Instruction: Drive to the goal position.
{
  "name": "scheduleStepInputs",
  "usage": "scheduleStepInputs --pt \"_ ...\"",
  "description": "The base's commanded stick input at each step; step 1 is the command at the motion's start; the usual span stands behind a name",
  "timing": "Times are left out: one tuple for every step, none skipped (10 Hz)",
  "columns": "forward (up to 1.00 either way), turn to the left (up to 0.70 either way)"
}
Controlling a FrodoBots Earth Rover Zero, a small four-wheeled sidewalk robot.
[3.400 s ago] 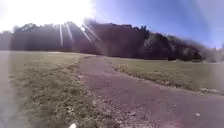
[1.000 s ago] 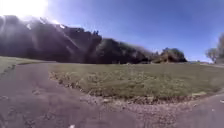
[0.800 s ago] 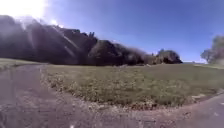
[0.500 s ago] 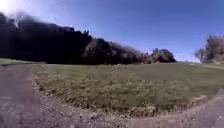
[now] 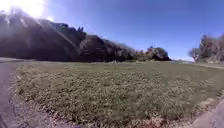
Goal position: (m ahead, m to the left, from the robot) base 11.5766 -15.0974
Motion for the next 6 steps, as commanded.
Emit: scheduleStepInputs --pt "-0.70 0.15" --pt "-0.70 0.35" --pt "-0.70 0.35" --pt "-0.70 0.35" --pt "-0.70 0.35" --pt "-0.70 0.35"
